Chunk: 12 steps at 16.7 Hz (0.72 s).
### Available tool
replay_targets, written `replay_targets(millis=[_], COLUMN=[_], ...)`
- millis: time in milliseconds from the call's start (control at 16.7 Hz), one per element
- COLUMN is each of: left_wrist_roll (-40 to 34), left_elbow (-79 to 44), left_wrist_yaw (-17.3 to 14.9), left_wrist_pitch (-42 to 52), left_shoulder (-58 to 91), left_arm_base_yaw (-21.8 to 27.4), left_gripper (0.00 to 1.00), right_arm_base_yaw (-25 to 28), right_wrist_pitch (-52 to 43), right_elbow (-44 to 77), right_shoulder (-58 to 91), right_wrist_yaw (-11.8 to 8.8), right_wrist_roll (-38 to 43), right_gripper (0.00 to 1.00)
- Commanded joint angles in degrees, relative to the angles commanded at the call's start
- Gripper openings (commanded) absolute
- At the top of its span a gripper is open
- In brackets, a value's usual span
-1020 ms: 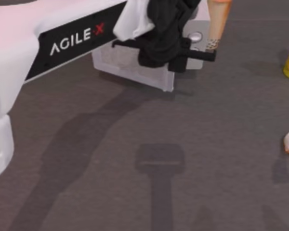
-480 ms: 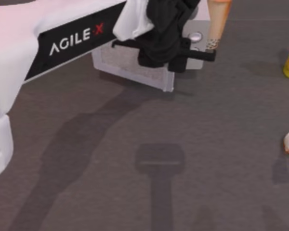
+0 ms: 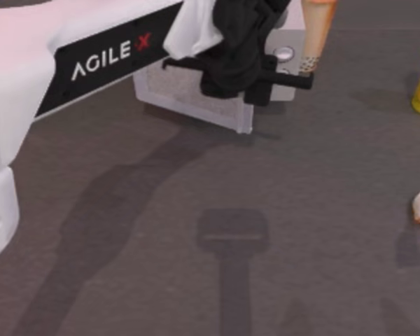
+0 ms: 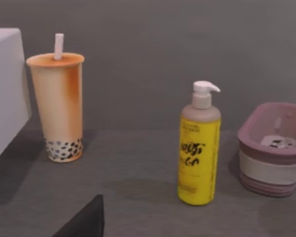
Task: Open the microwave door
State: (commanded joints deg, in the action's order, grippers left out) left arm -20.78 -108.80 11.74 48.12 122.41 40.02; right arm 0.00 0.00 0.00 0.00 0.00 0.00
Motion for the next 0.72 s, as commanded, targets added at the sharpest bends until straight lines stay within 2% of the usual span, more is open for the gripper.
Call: replay_targets(millis=[420, 720], left_wrist_roll=[0.00, 2.28], left_elbow=[0.00, 3.22], left_wrist_yaw=[0.00, -1.43], left_wrist_pitch=[0.00, -1.71], left_shoulder=[0.00, -2.12], left_arm_base_yaw=[0.00, -0.15], left_gripper=[0.00, 0.00], right_arm_base_yaw=[0.00, 0.00], right_wrist_pitch=[0.00, 0.00], right_elbow=[0.00, 0.00], right_shoulder=[0.00, 0.00], right_wrist_yaw=[0.00, 0.00], right_wrist_roll=[0.00, 0.00], right_gripper=[1.00, 1.00])
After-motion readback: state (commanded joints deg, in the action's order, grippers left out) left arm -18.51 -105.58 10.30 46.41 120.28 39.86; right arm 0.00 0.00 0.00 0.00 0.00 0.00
